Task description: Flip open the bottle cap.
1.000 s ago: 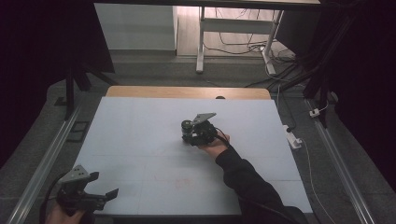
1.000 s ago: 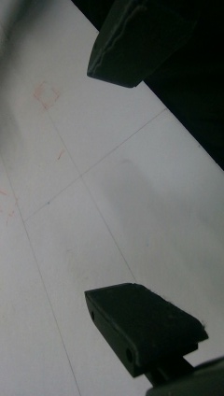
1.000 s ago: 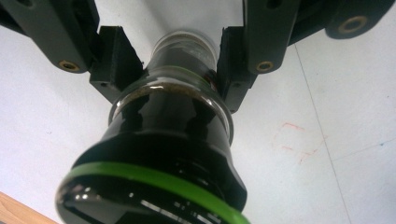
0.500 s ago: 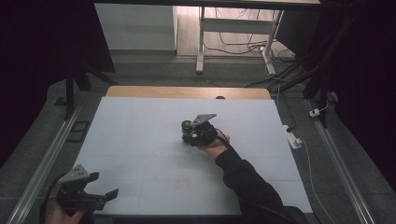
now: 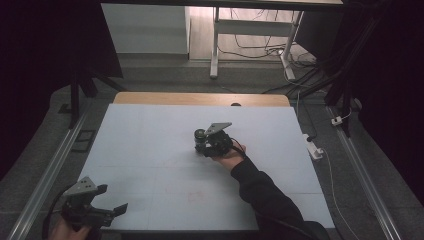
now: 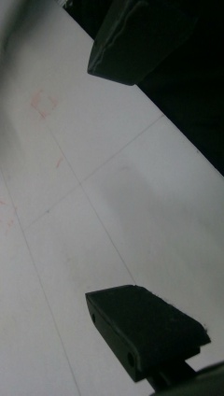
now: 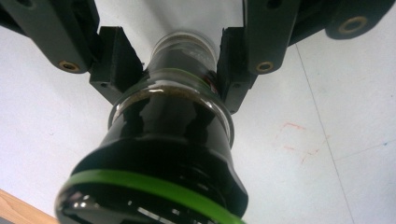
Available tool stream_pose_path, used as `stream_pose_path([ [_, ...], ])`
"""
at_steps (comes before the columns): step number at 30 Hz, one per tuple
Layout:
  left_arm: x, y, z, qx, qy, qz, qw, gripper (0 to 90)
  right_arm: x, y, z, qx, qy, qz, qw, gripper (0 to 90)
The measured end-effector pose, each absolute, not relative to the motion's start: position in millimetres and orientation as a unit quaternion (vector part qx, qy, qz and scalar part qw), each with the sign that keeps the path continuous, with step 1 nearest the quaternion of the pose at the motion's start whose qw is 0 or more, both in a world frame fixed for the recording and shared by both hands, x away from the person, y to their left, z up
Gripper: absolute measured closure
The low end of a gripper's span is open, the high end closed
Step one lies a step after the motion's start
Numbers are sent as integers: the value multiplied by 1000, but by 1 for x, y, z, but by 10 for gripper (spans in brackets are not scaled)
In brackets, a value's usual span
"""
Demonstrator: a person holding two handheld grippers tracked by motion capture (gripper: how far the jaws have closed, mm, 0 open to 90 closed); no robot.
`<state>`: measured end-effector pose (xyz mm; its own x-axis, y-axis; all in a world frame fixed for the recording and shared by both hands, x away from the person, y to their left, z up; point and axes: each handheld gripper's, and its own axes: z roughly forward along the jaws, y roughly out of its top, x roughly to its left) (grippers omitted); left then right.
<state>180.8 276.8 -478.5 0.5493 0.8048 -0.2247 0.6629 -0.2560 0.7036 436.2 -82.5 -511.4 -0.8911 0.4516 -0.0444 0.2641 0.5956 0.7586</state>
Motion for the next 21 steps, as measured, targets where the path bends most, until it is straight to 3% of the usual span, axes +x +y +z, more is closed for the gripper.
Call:
stream_pose_path([
  [21, 210, 258, -470, 802, 405, 94, 429, 0, 436, -82, -512, 205, 885, 402, 117, 532],
])
